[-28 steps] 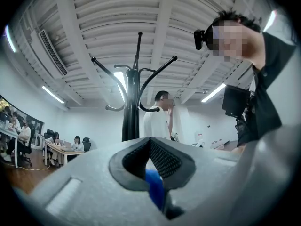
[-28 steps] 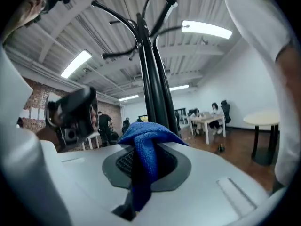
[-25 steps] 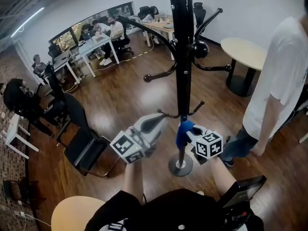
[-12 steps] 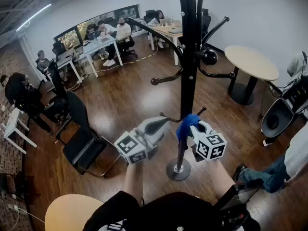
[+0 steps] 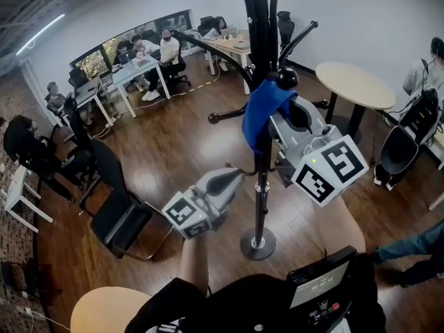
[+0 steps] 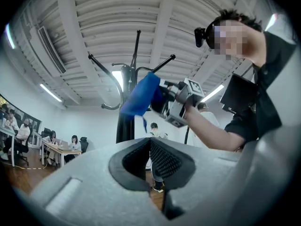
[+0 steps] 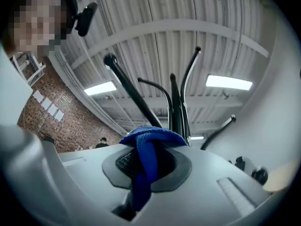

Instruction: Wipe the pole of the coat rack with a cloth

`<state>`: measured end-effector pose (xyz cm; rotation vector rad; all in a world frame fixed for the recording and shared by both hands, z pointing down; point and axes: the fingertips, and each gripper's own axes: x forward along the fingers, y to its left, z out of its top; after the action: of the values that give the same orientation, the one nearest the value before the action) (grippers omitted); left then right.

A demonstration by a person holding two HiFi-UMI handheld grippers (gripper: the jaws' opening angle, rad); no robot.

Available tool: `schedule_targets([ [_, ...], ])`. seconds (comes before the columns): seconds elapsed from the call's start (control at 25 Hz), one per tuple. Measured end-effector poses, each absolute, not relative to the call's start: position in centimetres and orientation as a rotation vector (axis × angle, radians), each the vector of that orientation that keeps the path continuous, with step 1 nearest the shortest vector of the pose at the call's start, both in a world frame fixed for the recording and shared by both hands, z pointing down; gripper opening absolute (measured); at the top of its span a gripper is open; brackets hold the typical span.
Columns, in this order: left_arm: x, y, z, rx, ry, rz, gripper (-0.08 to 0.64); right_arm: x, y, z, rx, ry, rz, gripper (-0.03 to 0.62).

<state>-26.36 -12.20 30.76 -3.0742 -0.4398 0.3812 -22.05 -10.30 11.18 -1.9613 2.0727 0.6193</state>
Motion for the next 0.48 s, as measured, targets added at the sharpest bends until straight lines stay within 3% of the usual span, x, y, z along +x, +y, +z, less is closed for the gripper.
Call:
schedule_targets([
  [0.28,-28.0,-12.6,30.3,-3.044,-0.418,0.449,0.0,-31.1,-2.4,5.8,-1.654,2.149,0.889,0.021],
  [0.48,-29.0,-12.8,29.4,-3.047,-0.341,0.494,0.0,-28.0,-4.2,6.9,-1.768,2.122,0.822,0.021],
])
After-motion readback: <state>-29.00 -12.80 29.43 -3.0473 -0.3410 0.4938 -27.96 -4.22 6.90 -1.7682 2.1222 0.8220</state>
